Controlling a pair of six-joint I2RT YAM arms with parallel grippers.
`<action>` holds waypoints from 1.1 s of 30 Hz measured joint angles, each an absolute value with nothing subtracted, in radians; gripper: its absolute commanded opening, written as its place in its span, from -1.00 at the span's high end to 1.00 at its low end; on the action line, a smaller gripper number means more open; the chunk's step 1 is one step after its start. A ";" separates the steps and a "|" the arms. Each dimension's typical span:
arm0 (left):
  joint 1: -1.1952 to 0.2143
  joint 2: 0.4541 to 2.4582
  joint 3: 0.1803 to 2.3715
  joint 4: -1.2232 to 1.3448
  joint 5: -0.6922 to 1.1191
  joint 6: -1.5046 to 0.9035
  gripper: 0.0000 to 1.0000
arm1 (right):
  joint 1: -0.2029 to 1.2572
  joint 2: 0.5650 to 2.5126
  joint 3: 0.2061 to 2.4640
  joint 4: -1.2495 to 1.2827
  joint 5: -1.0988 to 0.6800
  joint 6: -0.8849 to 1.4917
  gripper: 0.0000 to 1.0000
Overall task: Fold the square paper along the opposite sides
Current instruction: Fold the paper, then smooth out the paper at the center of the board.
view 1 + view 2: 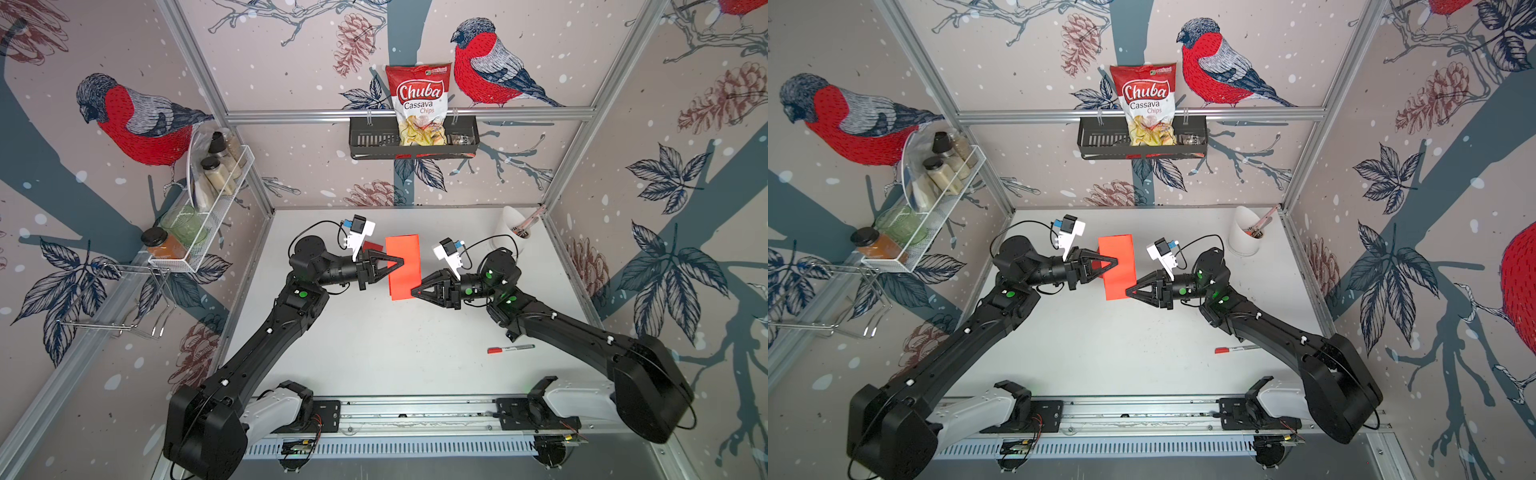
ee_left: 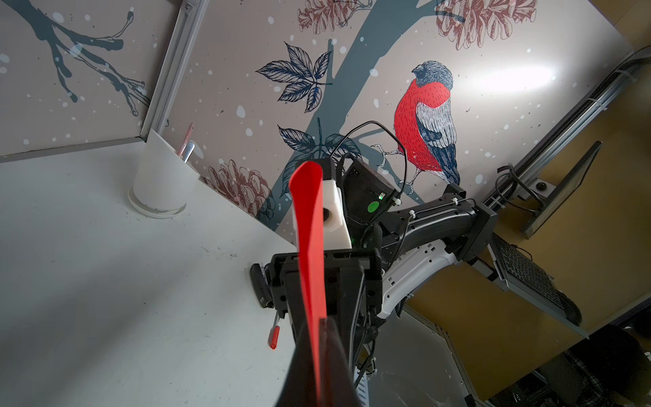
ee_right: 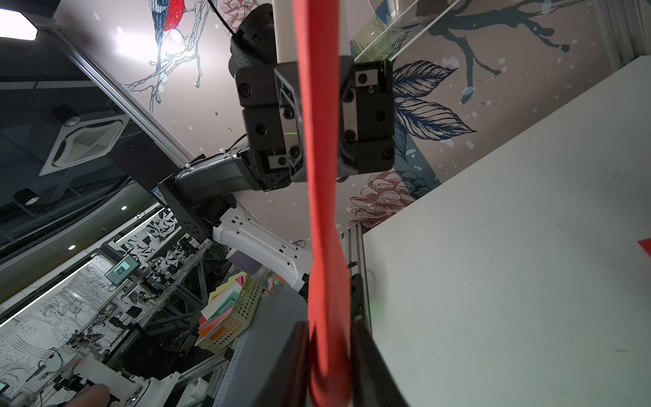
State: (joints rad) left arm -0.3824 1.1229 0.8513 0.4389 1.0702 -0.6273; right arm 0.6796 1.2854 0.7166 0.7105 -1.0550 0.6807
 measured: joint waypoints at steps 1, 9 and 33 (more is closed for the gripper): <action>-0.382 1.125 0.851 0.439 1.071 -0.627 1.00 | 0.680 1.281 0.712 0.711 -1.055 0.681 0.94; -0.382 1.149 0.859 0.406 1.069 -0.593 1.00 | 0.669 1.240 0.693 0.677 -1.044 0.654 -0.47; -0.669 1.868 1.243 -0.543 0.504 0.049 1.00 | 1.007 1.244 0.170 0.939 0.126 -0.028 1.00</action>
State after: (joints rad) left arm -0.6693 1.8683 1.2434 -0.5434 0.5037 0.0486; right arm 1.0073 1.2442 0.1703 0.9390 0.1265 -0.0277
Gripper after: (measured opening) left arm 0.048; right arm 0.065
